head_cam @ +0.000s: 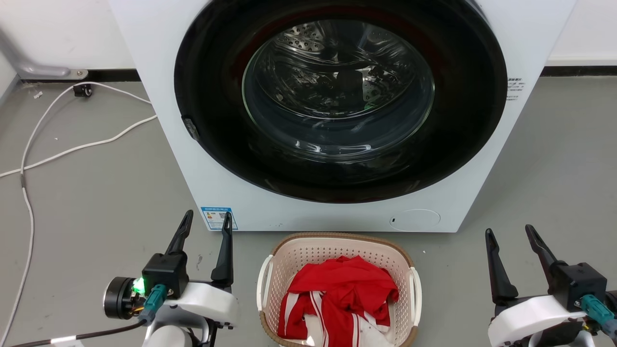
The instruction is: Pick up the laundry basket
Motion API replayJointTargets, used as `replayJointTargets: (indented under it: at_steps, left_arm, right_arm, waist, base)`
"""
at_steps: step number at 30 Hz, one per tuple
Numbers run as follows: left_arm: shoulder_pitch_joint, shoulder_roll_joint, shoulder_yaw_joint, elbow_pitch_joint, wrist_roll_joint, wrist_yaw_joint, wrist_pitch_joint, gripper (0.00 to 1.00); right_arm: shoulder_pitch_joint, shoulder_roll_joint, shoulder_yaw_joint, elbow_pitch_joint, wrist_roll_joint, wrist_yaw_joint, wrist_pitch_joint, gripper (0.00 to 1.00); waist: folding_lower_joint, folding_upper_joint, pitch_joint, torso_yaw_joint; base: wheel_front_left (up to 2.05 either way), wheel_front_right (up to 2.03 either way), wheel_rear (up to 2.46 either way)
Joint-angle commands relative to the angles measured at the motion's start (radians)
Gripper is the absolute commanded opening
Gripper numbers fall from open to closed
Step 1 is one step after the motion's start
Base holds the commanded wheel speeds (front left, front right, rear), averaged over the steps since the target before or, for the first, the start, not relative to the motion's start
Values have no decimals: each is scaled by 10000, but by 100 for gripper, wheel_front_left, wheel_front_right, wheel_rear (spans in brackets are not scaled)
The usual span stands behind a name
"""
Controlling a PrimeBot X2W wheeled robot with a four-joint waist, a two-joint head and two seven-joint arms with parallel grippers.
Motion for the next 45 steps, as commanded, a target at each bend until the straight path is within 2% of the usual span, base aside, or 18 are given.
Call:
replayJointTargets:
  at_steps: [1, 27, 29, 31, 37, 45]
  left_arm:
    - [-102, -26, -3, 16, 213, 51, -82, 100]
    - [-433, -115, 70, 272, 123, 6, -138, 100]
    - [-601, -119, 68, 343, 101, -17, -138, 100]
    - [-1399, -73, 51, 782, -13, -185, -120, 100]
    - [-2825, 74, 64, 1767, -301, -459, 232, 100]
    - [-4734, 234, -210, 3823, -748, -881, 1001, 100]
  right_arm:
    - [67, 41, 10, -88, -206, -3, -61, 100]
    - [-249, 44, -25, 73, -69, -5, 31, 100]
    - [-444, 43, -1, 151, -20, -5, 120, 100]
    - [-1161, 38, -87, 471, 135, -5, 480, 100]
    - [-2354, 38, -192, 1230, 228, -5, 1091, 100]
    - [-3872, 34, -29, 3017, 276, -5, 1967, 100]
  waist:
    - [0, -1, 14, -1]
    - [0, -1, 391, -49]
    - [0, -1, 593, -70]
    - [0, -1, 1368, -91]
    - [0, -1, 2534, -88]
    - [0, -1, 3811, -69]
  base:
    - [0, 0, 0]
    - [0, 0, 0]
    - [0, 0, 0]
    - [0, 0, 0]
    - [0, 0, 0]
    - [0, 0, 0]
